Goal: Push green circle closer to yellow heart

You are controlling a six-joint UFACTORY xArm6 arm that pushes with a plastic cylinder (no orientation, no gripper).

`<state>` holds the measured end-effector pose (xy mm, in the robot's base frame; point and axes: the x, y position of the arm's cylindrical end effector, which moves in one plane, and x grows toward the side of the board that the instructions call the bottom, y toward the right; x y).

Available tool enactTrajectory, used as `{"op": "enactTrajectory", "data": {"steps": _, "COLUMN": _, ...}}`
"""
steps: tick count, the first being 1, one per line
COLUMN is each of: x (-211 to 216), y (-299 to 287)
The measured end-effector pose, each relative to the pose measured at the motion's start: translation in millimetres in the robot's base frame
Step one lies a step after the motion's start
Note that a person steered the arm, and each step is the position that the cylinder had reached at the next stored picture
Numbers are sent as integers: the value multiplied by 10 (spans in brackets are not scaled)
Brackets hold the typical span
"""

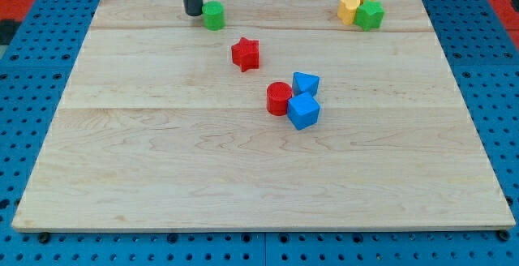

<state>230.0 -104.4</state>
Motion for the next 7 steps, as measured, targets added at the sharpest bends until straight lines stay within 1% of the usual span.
{"op": "enactTrajectory", "data": {"steps": 3, "x": 305, "y": 470}}
{"op": "enactTrajectory", "data": {"steps": 4, "x": 499, "y": 499}}
{"op": "enactTrajectory", "data": {"steps": 6, "x": 530, "y": 831}}
{"op": "enactTrajectory", "data": {"steps": 7, "x": 471, "y": 1008}}
